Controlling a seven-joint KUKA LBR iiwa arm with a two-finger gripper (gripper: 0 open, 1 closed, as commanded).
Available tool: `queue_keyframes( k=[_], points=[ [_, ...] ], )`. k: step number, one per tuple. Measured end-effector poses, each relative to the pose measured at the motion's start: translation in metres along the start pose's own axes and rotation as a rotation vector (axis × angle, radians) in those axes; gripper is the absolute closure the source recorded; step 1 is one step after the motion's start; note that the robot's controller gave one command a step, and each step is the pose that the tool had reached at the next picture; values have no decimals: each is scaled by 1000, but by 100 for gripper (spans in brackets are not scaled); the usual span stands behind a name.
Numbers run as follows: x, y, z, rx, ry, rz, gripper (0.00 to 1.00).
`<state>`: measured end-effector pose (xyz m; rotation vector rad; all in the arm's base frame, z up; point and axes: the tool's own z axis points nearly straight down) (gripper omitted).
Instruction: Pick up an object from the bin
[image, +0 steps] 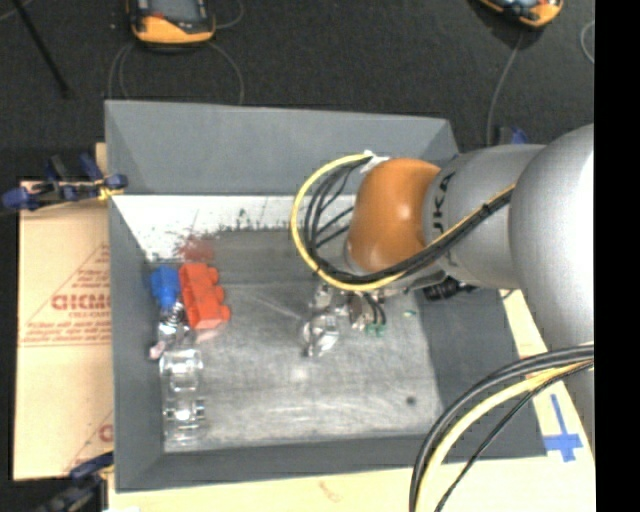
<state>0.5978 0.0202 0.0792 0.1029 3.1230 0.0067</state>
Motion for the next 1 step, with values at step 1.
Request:
queue_keyframes(
  k=[1],
  points=[
    [3, -15, -208, 6, 3, -138, 100]
  ],
)
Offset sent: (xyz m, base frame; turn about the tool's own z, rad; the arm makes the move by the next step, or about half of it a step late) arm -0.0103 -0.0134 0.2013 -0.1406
